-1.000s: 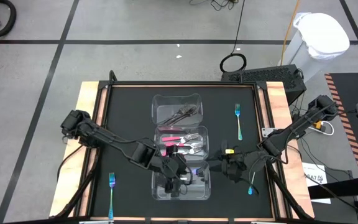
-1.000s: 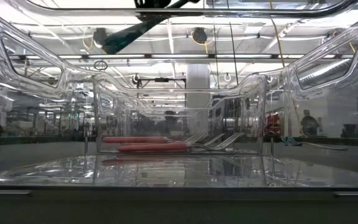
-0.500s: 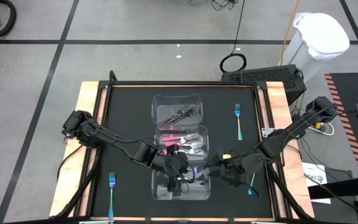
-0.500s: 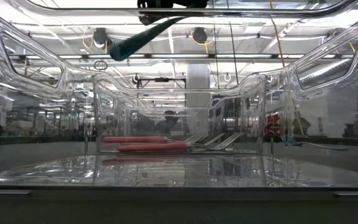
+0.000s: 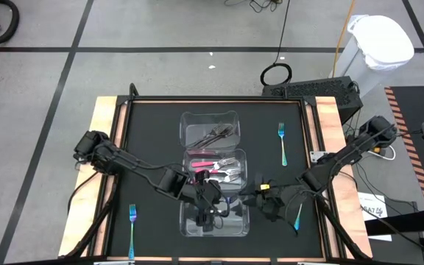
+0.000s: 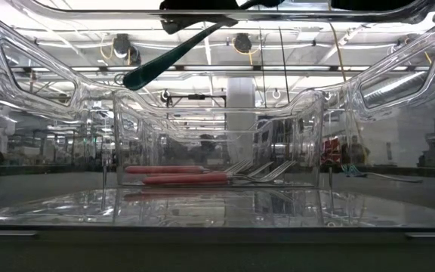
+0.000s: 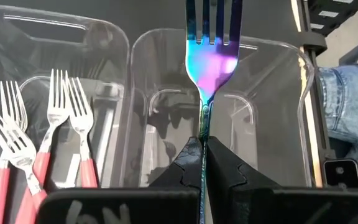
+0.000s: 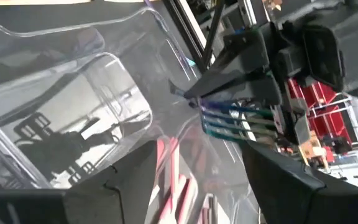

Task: Sort silverware by color (type)
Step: Put the top left blue fork into the bottom transparent bin

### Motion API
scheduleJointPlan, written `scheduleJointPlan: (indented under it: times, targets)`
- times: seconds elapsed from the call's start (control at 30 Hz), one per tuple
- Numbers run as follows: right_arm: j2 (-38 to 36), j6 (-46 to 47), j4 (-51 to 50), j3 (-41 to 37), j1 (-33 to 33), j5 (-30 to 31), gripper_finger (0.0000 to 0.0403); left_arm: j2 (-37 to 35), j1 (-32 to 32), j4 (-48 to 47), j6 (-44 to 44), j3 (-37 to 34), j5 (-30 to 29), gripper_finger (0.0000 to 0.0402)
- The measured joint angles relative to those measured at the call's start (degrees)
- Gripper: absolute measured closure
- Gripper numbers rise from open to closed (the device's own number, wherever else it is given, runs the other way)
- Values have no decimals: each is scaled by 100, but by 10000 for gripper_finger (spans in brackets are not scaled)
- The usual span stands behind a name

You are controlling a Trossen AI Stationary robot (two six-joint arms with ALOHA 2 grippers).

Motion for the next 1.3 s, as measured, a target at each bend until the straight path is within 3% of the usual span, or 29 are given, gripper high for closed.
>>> scheduleJointPlan:
  times: [0.3, 0.6, 0.93, 1.3]
  targets:
    - [-365, 374, -942, 0, 93, 253, 172, 121, 0, -43, -297, 0, -55, 400]
    - [-1184, 858, -1645, 0, 476, 883, 172, 522, -20, -44, -302, -2, 566, 400]
    - [-1819, 1166, -1943, 0, 783, 907, 172, 656, -298, -26, -292, -2, -166, 400]
    - [-1861, 1171, -2010, 0, 878, 924, 172, 1092, -359, 192, 24, -2, -385, 400]
